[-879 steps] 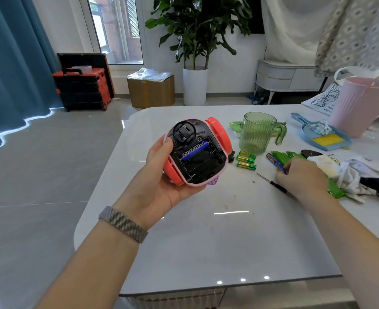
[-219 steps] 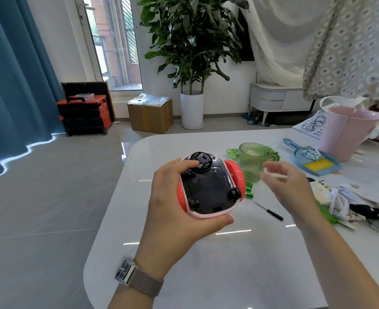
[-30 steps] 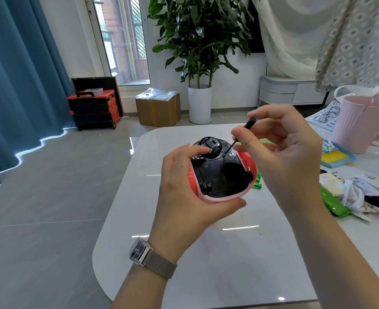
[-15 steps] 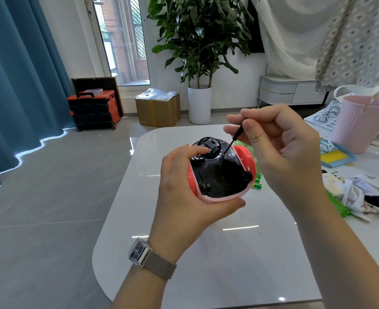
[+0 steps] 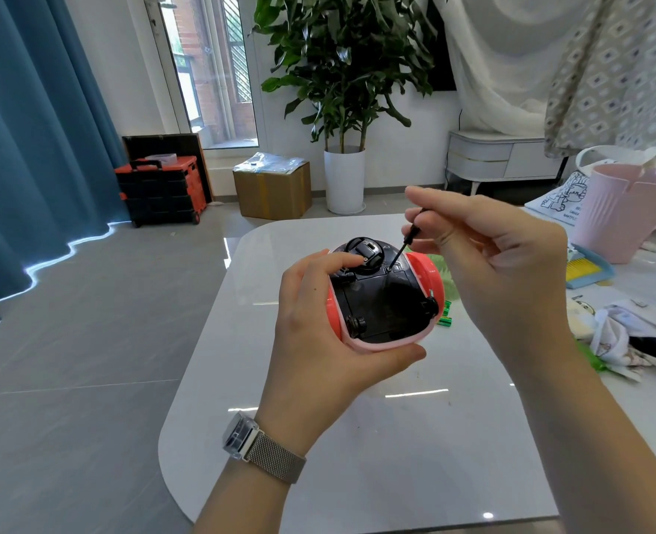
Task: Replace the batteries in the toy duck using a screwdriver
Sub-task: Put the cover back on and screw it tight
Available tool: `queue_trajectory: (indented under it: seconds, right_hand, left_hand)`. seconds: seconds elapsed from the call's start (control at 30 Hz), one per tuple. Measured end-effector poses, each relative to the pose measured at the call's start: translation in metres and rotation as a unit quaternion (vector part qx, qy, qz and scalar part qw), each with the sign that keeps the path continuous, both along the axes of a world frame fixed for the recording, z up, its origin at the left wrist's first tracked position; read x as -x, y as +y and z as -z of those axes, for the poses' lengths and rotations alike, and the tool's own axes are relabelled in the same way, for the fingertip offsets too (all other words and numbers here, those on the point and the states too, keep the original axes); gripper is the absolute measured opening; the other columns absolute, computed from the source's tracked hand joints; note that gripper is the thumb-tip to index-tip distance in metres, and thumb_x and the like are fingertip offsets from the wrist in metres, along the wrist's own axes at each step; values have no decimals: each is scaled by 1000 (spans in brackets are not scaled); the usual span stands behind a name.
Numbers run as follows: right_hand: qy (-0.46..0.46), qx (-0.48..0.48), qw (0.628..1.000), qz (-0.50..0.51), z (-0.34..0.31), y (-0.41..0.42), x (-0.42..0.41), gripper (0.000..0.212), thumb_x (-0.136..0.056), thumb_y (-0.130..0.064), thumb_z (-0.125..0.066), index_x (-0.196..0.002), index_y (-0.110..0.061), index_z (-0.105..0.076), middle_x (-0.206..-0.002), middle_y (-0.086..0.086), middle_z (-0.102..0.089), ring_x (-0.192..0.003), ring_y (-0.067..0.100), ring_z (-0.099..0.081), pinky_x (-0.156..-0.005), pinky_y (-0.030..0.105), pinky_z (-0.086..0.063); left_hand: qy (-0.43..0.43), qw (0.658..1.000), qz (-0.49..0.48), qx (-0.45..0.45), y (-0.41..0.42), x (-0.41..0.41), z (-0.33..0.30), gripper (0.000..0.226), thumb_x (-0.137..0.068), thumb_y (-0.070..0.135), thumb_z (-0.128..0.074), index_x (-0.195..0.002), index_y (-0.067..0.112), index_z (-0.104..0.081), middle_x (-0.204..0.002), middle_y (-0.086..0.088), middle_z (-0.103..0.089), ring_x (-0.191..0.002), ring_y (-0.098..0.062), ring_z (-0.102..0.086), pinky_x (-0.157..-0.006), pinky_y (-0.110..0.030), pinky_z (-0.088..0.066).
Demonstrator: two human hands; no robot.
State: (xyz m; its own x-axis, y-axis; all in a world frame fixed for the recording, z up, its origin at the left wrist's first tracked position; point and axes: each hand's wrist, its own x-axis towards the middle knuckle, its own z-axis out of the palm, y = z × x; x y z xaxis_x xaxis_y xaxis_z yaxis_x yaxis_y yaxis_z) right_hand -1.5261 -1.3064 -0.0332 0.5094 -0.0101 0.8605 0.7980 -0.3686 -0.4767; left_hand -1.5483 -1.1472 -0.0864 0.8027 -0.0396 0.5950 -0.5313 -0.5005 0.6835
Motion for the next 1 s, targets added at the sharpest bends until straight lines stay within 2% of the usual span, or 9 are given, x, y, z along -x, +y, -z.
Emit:
queue_trajectory:
  seconds: [0.07,0.2,0.33,0.5,0.63,0.77,0.87,1.0]
  right_hand:
    - [7,14,1000,-8,1,-2,-2,25,-95,-7,-55,-118,-9,-65,-102,1,-71,-93,14,-71,-78,32,-60]
    - [53,-23,997,-46,1,-2,-1,22,-95,-2,-53,-112,-5,-67,-102,2,-71,-96,10,-71,-84,31,-58]
    - [76,-69,991,-90,-1,1,2,21,-92,1,-58,-101,-16,-66,-96,3,-73,-93,15,-72,-85,33,-57]
    - [74,-77,992,-74,-3,4,5,18,-82,-12,-73,-87,-25,-63,-83,3,-71,-82,19,-72,-76,31,-58]
    - [62,-70,995,-40,-4,4,5,24,-78,-19,-77,-80,-28,-55,-78,-3,-65,-74,18,-67,-68,22,-54]
    - [32,-20,999,-13,-4,3,6,18,-83,-17,-73,-91,-28,-61,-87,-4,-70,-78,15,-69,-70,25,-56]
    - [8,24,1000,12,-3,1,5,19,-88,-17,-66,-105,-25,-66,-92,-14,-69,-84,5,-69,-76,21,-57]
    - [20,52,998,-7,3,-6,-3,27,-98,-8,-49,-119,-15,-63,-107,-3,-70,-96,10,-69,-79,34,-59]
  left_hand:
    - [-2,1000,-3,2,0,-1,0,87,-47,45,-92,-119,47,-41,-129,13,-43,-120,5,-41,-89,2,-37]
    - [-1,1000,-5,5,1,0,0,87,-47,44,-92,-119,45,-42,-128,13,-43,-120,3,-42,-88,2,-37]
    - [-3,1000,-4,5,0,1,-1,88,-47,41,-93,-120,41,-44,-128,11,-44,-120,1,-44,-89,2,-37]
    - [1,1000,-1,1,0,1,-1,88,-48,40,-93,-119,44,-42,-130,10,-44,-121,0,-43,-91,1,-37]
    - [5,1000,3,-2,-1,2,-1,87,-48,40,-93,-117,47,-40,-131,11,-42,-122,1,-41,-88,3,-36]
    - [3,1000,3,0,0,1,-1,88,-48,41,-93,-119,46,-41,-131,11,-43,-121,3,-41,-89,2,-37]
    - [0,1000,2,5,1,0,0,87,-48,43,-92,-119,45,-42,-130,12,-43,-121,4,-41,-90,1,-38]
    - [0,1000,-4,13,2,0,0,88,-47,43,-92,-120,43,-43,-128,13,-44,-119,6,-42,-87,2,-37]
